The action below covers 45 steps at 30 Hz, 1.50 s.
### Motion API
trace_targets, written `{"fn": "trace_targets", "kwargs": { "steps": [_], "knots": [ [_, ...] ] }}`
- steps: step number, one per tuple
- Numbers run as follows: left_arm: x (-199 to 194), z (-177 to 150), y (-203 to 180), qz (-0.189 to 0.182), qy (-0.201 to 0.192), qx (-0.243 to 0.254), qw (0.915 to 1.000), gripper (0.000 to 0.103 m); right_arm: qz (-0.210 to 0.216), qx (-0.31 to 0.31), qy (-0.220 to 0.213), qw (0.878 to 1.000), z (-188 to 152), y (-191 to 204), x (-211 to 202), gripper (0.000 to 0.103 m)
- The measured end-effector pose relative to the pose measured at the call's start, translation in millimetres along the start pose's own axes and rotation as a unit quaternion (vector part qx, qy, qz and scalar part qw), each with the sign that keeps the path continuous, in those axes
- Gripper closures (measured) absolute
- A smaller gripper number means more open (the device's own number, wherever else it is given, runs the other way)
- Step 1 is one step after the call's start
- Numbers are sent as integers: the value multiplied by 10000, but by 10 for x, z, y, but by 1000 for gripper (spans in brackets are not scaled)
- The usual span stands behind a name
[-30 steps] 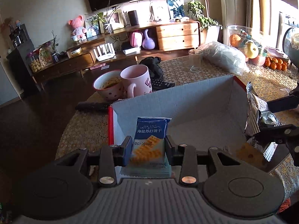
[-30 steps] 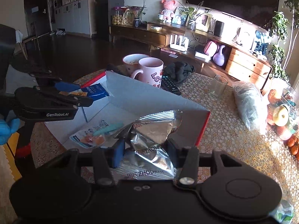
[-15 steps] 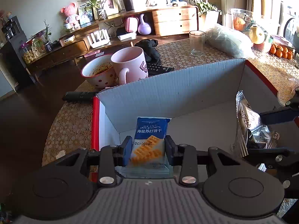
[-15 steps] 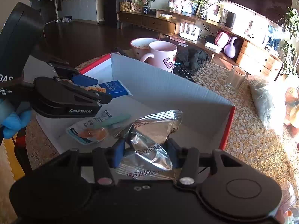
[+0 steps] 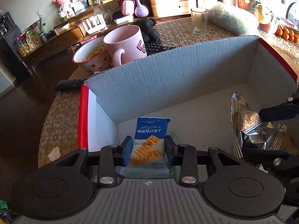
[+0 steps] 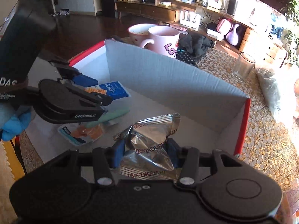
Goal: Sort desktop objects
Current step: 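Open both tools to drop the biscuit packet and foil bag into the box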
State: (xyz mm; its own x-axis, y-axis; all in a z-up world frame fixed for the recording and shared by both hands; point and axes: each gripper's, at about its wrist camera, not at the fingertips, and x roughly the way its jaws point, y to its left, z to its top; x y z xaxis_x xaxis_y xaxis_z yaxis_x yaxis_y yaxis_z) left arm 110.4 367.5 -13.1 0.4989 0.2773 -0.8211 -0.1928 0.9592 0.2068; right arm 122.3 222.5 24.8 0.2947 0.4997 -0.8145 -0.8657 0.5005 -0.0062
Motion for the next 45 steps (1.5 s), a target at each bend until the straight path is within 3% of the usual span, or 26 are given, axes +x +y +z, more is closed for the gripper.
{"fn": "trace_targets", "kwargs": {
  "steps": [3,8,17,21,23,25,28,45],
  "knots": [
    [25,17,-28,-21,121,91,9999,67,-24,-47,214,9998,-6,24,66,61],
    [67,14,-122,153,269,400,9987,67,-19,-125,298,9995,-24,60,108,62],
    [86,-23,-152,-56,438,496,9978,66,25,-121,263,9996,-34,65,75,58],
    [67,-12,-133,-76,373,427,9984,66,54,-229,233,9995,-44,86,6,52],
    [24,-9,-141,1,270,420,9988,58,43,-256,175,9995,-43,97,-37,51],
    [-17,-3,-142,49,191,372,9991,39,48,-243,131,9996,-41,103,-80,48],
    [-83,12,-148,77,112,394,9991,39,37,-252,37,9997,-44,112,-157,42],
    [-617,12,-221,235,-301,396,9985,39,-62,-174,-346,9992,-163,128,-661,40]
  ]
}}
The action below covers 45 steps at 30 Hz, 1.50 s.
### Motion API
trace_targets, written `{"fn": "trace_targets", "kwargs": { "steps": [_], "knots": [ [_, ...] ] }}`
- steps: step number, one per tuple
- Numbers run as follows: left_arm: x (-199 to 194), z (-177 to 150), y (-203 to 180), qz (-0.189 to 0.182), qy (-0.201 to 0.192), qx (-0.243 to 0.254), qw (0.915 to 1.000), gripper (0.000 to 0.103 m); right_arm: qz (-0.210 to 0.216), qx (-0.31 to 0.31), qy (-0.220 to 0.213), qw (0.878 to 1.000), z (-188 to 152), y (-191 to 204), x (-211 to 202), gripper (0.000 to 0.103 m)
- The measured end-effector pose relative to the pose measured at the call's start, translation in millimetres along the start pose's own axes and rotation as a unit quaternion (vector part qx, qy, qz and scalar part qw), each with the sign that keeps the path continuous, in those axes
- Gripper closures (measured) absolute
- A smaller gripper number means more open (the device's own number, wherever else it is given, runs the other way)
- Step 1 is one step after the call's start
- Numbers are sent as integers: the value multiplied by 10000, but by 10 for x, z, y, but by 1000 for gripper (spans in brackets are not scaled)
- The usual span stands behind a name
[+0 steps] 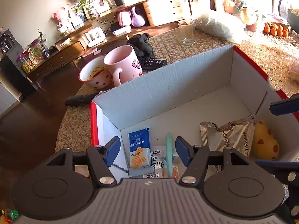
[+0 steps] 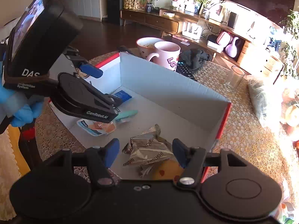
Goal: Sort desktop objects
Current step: 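Open both tools to drop the biscuit packet and foil bag into the box, then withdraw both tools from the box toward the black pouches on the table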
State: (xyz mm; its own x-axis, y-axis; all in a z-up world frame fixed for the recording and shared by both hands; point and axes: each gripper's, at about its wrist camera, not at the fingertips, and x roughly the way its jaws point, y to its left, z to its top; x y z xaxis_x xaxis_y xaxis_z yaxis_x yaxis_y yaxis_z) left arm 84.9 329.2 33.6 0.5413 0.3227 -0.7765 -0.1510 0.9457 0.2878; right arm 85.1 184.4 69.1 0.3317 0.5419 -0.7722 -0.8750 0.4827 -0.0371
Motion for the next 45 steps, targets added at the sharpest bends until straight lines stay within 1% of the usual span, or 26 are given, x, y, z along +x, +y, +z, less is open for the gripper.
{"fn": "trace_targets", "kwargs": {
  "steps": [16,25,30,34,39,41,42,43,45],
  "knots": [
    [-539,-29,-312,24,-411,90,9991,39,-134,149,-311,9993,-227,-90,-494,39],
    [-775,-71,-550,-94,-563,193,9982,39,-214,310,-374,9986,-449,-156,-699,39],
    [-878,-40,-706,-139,-652,254,9975,39,-297,412,-393,9979,-571,-219,-809,39],
    [-991,-33,-866,-159,-723,330,9967,39,-349,505,-444,9971,-693,-295,-924,37],
    [-1130,-27,-1084,-288,-838,392,9953,39,-418,657,-491,9958,-841,-409,-1063,36],
    [-1164,-36,-1167,-322,-850,404,9950,39,-452,706,-513,9952,-908,-453,-1119,33],
    [-1184,-44,-1216,-355,-863,413,9948,39,-466,732,-530,9948,-949,-478,-1147,28],
    [-1200,-48,-1251,-390,-870,423,9945,39,-497,762,-543,9944,-982,-501,-1170,27],
    [-1234,-59,-1327,-470,-902,437,9939,38,-562,837,-543,9934,-1069,-563,-1213,26]
  ]
}}
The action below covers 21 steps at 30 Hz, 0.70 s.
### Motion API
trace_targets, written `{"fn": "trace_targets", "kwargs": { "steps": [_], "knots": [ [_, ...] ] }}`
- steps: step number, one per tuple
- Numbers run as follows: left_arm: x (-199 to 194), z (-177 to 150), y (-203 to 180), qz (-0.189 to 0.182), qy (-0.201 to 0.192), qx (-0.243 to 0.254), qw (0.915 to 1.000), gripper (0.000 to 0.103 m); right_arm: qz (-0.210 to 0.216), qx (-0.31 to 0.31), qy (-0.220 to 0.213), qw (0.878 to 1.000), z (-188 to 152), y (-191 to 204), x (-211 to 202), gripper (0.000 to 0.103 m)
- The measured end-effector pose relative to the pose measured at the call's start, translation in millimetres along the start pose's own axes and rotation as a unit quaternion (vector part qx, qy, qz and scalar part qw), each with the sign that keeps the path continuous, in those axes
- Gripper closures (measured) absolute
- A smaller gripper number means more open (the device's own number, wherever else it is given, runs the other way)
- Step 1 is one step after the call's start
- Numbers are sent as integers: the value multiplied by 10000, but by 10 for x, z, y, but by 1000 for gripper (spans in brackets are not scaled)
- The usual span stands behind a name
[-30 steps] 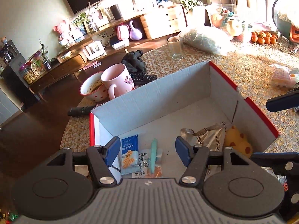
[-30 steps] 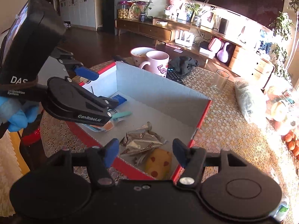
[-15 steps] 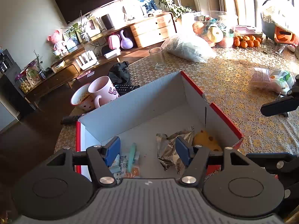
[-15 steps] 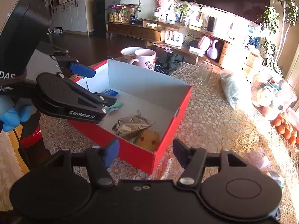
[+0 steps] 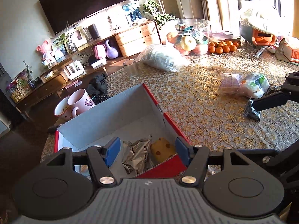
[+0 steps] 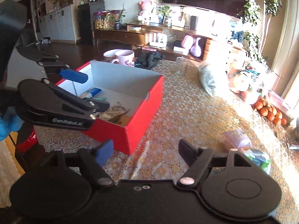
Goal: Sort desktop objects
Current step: 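Withdraw both tools from the box toward the black pouches on the table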
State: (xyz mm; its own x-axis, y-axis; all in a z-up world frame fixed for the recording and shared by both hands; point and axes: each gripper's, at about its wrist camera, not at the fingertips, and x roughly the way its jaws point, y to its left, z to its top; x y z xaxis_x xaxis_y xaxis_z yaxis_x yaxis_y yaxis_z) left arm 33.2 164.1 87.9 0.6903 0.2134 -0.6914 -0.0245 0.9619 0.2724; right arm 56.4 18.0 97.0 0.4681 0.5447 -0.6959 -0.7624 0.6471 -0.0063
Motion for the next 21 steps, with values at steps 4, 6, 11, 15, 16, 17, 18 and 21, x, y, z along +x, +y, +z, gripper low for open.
{"fn": "trace_targets", "kwargs": {
  "steps": [4,6,11,15,16,17,18,21],
  "knots": [
    [-51,16,-164,-95,-59,3,9999,33,-123,195,21,9997,-128,-163,-66,25],
    [-75,24,-256,-122,-89,15,9999,28,-168,297,18,9994,-195,-250,-109,24],
    [-150,55,-488,-282,-204,58,9994,24,-283,491,-52,9984,-376,-492,-261,16],
    [-178,83,-686,-430,-259,69,9987,19,-427,718,-111,9964,-543,-709,-371,14],
    [-177,95,-739,-470,-265,58,9985,19,-465,775,-118,9958,-584,-761,-396,13],
    [-173,101,-780,-512,-271,47,9983,19,-513,833,-131,9951,-633,-823,-429,13],
    [-165,111,-833,-577,-277,42,9979,18,-551,881,-144,9945,-677,-877,-456,11],
    [-139,111,-990,-746,-300,19,9968,15,-691,1019,-165,9923,-827,-1036,-533,10]
  ]
}}
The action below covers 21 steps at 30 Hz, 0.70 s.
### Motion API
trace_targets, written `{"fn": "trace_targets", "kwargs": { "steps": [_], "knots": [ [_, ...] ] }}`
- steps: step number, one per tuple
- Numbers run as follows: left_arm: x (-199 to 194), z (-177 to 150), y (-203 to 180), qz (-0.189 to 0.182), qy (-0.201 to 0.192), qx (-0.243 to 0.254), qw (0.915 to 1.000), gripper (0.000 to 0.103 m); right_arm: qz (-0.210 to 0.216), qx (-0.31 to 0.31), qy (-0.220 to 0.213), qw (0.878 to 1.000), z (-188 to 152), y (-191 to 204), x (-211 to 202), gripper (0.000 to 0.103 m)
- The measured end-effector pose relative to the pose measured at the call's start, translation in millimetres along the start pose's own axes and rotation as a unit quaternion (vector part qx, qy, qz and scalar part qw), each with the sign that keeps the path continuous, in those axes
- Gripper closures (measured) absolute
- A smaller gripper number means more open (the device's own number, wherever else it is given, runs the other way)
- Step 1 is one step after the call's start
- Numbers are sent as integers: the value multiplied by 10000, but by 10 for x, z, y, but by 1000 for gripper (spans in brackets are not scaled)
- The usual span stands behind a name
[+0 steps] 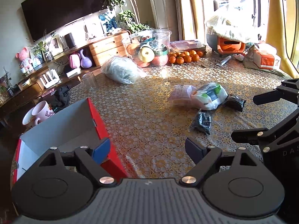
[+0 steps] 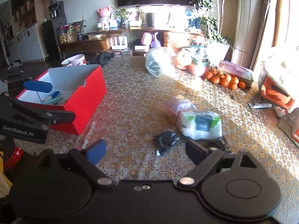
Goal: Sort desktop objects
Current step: 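Withdraw both tools from the box toward the black pouches on the table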
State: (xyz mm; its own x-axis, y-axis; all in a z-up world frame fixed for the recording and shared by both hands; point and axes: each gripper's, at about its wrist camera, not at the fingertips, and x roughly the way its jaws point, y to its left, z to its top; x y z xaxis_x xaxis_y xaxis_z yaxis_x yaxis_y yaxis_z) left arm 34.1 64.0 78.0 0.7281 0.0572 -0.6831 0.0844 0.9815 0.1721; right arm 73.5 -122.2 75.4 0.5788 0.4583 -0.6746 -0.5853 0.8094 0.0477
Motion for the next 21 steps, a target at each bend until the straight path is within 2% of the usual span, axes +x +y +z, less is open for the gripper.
{"fn": "trace_targets", "kwargs": {
  "steps": [4,16,21],
  "knots": [
    [83,-7,-224,-257,-44,48,9996,1,-179,222,36,9996,-98,-236,-27,10],
    [371,30,-693,-941,-100,3,9955,0,-787,528,157,9954,-354,-782,-5,10],
    [542,59,-793,-1023,-39,-69,9947,0,-965,537,168,9937,-393,-939,61,10]
  ]
}}
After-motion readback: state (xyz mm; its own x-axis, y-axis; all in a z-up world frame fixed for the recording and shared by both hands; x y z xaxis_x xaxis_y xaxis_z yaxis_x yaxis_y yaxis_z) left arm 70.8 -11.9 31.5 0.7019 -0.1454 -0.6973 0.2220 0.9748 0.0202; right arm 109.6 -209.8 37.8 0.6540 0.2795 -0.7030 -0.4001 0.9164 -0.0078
